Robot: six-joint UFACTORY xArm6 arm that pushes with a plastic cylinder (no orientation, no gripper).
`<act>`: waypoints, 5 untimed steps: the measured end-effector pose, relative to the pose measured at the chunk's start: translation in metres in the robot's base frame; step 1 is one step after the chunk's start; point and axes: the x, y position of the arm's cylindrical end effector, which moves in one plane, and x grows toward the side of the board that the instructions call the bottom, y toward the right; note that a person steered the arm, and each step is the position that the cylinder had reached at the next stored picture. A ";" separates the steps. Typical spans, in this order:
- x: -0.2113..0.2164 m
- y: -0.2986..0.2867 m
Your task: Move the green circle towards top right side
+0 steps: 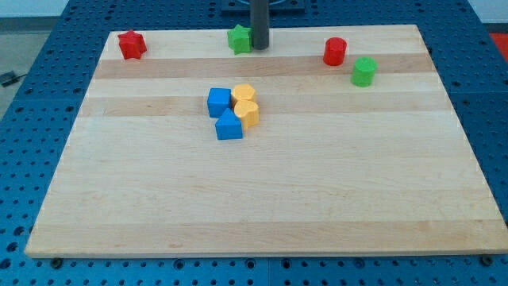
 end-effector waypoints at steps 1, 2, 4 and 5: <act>0.029 0.023; 0.039 0.025; 0.038 0.024; 0.044 0.013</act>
